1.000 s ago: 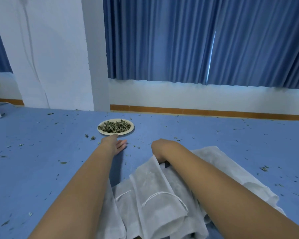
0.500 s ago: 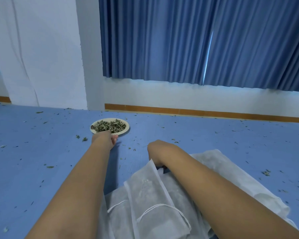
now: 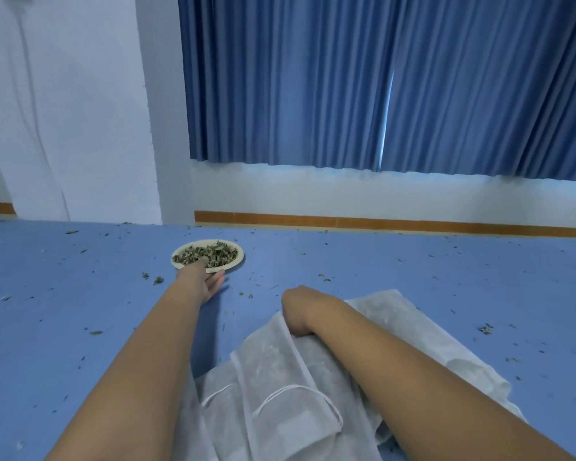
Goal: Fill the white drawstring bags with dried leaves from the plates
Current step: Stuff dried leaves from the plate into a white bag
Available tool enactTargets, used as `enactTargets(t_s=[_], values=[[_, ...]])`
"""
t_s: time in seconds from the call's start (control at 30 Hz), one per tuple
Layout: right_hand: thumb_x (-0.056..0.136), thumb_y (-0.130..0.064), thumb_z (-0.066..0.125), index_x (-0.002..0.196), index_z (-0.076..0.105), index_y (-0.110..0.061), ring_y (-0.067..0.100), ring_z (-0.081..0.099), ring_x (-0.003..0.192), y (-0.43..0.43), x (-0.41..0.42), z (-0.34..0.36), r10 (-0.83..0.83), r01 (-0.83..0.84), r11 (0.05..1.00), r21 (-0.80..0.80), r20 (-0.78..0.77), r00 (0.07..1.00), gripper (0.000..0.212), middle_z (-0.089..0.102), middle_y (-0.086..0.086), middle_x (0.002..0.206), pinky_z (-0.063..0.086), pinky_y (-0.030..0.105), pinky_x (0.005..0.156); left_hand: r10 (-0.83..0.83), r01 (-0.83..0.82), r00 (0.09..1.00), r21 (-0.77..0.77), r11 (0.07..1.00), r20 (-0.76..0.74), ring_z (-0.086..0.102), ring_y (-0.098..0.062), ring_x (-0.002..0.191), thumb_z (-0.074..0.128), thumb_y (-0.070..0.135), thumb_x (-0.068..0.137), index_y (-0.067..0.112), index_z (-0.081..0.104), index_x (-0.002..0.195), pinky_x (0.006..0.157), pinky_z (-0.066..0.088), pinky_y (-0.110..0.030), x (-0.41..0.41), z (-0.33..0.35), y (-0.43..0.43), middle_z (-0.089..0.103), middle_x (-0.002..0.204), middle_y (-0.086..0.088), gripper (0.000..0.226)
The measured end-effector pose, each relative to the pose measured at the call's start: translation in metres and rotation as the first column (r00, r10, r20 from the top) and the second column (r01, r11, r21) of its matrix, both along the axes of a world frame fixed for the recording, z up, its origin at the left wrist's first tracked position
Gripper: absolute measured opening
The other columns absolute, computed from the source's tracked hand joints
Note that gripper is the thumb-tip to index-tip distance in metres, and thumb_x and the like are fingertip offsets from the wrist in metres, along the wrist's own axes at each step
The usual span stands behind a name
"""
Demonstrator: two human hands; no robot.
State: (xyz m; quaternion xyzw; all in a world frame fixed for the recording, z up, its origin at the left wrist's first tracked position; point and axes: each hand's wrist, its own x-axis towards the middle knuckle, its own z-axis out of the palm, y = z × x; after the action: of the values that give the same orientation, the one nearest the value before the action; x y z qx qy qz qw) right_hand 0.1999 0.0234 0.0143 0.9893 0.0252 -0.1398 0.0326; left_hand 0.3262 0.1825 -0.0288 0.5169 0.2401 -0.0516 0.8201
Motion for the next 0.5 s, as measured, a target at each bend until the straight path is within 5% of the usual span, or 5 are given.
enactTargets(t_s=[0.1,0.27,0.37,0.43,0.5], values=[[0.093,-0.005,0.054,0.07,0.047,-0.008,0.017,0.043,0.053,-0.007,0.011,0.004,-0.041,0.045,0.997,0.058,-0.055,0.998,0.024,0.049,0.005,0.071,0.035,0.025,0.047,0.013,-0.013,1.0,-0.013,1.0,-0.027,0.067,-0.022,0.105,0.05,0.022,0.102,0.01,0.046,0.139,0.035,0.05,-0.023,0.02,-0.006,-0.005,0.06,0.131,-0.013,0.039],[0.089,-0.009,0.059,0.085,0.059,-0.009,0.024,0.052,0.073,-0.015,0.022,0.007,-0.04,0.052,0.992,0.118,-0.097,0.994,0.004,0.059,0.009,0.082,0.038,0.026,0.054,-0.016,0.014,0.999,0.057,0.998,0.028,0.061,-0.02,0.118,0.04,0.005,0.103,0.007,0.049,0.125,0.033,0.043,-0.014,0.05,-0.016,-0.008,0.048,0.144,-0.016,0.024],[0.09,-0.006,0.057,0.072,0.051,-0.009,0.021,0.047,0.06,-0.013,0.023,0.002,-0.057,0.064,0.994,0.085,-0.078,0.995,0.019,0.054,0.007,0.076,0.035,0.025,0.05,0.014,-0.016,0.999,0.04,0.999,0.03,0.069,-0.007,0.076,0.04,0.002,0.102,0.003,0.051,0.127,0.031,0.038,-0.013,0.05,-0.022,-0.011,0.054,0.14,-0.013,0.028],[0.091,-0.003,0.055,0.068,0.044,-0.009,0.017,0.042,0.053,-0.009,0.021,-0.002,-0.072,0.075,0.996,0.057,-0.058,0.996,0.027,0.047,0.005,0.07,0.034,0.024,0.046,0.014,-0.014,1.0,0.009,1.0,-0.024,0.069,-0.002,0.065,0.045,0.0,0.101,0.001,0.055,0.12,0.028,0.032,-0.012,0.031,-0.014,-0.015,0.07,0.106,-0.008,0.022],[0.091,-0.001,0.054,0.07,0.045,-0.007,0.019,0.044,0.055,-0.007,0.012,0.0,-0.09,0.095,0.991,0.097,-0.05,0.995,0.024,0.05,0.007,0.073,0.035,0.024,0.047,-0.078,0.078,0.997,0.001,0.997,-0.017,0.049,0.0,0.031,0.046,-0.002,0.099,0.0,0.057,0.092,0.027,0.029,-0.011,-0.001,0.004,-0.018,0.062,0.054,-0.004,0.014]])
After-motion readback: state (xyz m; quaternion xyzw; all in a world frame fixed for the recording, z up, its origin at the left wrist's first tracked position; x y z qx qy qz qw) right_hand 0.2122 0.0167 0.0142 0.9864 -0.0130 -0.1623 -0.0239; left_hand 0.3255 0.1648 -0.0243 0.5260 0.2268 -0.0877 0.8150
